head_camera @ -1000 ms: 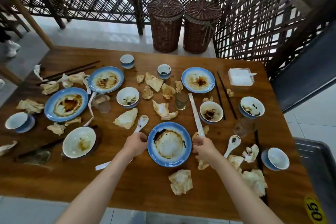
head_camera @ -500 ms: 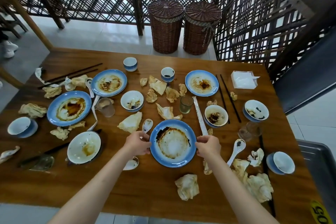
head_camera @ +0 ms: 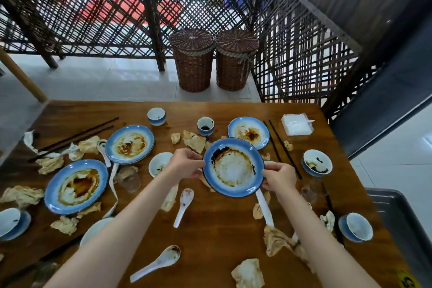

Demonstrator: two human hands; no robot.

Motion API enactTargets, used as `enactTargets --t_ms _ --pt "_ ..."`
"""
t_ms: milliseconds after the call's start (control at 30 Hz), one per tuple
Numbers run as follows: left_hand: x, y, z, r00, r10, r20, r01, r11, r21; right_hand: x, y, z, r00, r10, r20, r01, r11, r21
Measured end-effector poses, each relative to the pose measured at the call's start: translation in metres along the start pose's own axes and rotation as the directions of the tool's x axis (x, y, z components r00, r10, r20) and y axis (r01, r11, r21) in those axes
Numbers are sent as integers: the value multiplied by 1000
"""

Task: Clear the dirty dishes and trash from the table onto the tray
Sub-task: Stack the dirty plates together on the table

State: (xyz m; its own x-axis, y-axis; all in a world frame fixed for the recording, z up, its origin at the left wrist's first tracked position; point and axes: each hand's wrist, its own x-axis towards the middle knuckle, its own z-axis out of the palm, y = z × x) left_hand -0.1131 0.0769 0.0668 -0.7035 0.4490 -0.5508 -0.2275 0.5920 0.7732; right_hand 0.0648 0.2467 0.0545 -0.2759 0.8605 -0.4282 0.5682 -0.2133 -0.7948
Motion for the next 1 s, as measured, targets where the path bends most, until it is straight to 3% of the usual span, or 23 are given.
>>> enactTargets --t_ms 267,467,567,733,1000 --pt "56 45 35 999 -29 -23 26 992 -121 70 -35 -12 1000 11 6 -12 998 58" --pt "117 60 71 992 -35 -124 21 993 -114 143 -46 -2 1000 -1 -5 1 999 33" --pt "139 59 87 986 -18 -165 14 1000 -22 171 -42 6 1000 14 -24 -14 1000 -12" --pt "164 60 106 965 158 -209 -109 967 229 207 -36 21 1000 16 21 -15 997 -70" --pt "186 58 122 954 176 -244 -100 951 294 230 -25 31 999 43 17 -41 995 -92"
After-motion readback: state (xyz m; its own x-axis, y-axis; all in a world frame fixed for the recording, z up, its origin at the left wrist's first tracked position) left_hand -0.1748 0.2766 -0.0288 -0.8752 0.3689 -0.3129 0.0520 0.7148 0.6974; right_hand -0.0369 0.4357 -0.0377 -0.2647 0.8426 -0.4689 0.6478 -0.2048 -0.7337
